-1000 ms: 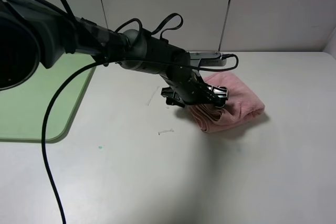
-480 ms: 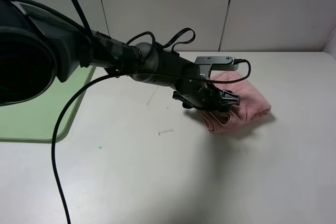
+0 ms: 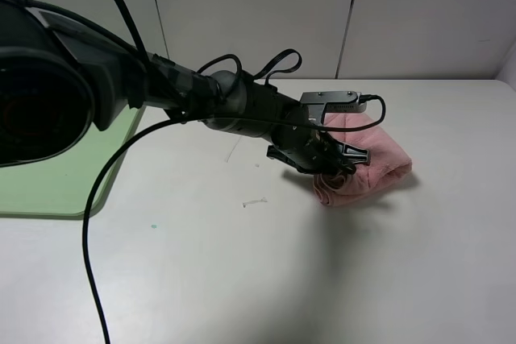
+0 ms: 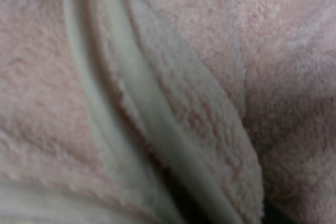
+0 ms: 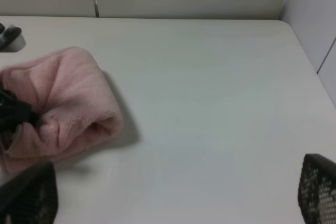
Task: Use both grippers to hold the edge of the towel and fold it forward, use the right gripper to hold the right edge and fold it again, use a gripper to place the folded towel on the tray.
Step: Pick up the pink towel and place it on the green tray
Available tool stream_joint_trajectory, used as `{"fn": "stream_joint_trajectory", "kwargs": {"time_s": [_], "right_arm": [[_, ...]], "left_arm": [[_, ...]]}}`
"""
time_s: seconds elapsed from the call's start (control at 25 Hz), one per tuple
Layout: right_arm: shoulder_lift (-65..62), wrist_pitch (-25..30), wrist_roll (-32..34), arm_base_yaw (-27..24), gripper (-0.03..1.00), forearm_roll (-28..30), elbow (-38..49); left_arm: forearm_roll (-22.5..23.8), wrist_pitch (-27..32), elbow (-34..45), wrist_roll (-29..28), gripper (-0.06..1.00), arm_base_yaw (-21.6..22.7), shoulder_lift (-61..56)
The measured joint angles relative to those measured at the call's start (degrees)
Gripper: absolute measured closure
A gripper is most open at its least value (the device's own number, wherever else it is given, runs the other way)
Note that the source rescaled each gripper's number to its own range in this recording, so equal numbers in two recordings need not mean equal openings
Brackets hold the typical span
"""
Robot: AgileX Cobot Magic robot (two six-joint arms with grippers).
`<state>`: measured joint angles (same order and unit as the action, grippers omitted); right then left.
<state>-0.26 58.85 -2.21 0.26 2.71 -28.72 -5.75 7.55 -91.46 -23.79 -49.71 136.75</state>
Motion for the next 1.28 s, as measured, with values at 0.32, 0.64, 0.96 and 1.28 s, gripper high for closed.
{"fn": "stream_joint_trajectory", "kwargs": {"time_s": [0.32, 0.64, 0.96, 1.28], "right_arm": [[0.0, 0.0, 0.0, 0.0, -0.03, 0.0, 0.0], [0.0, 0.0, 0.0, 0.0, -0.03, 0.0, 0.0], [0.0, -0.1, 0.0, 0.0, -0.03, 0.0, 0.0], [0.0, -0.1, 0.0, 0.0, -0.03, 0.0, 0.0]], "left_arm": [[1.7, 10.8, 0.1, 0.3, 0.73, 1.1, -3.5], [10.7, 25.9, 0.4, 1.4, 0.73, 3.9, -9.8], [11.6, 30.7, 2.3, 8.0, 0.73, 8.3, -14.6], [11.6, 27.7, 14.8, 8.3, 0.74, 15.3, -22.6]]}}
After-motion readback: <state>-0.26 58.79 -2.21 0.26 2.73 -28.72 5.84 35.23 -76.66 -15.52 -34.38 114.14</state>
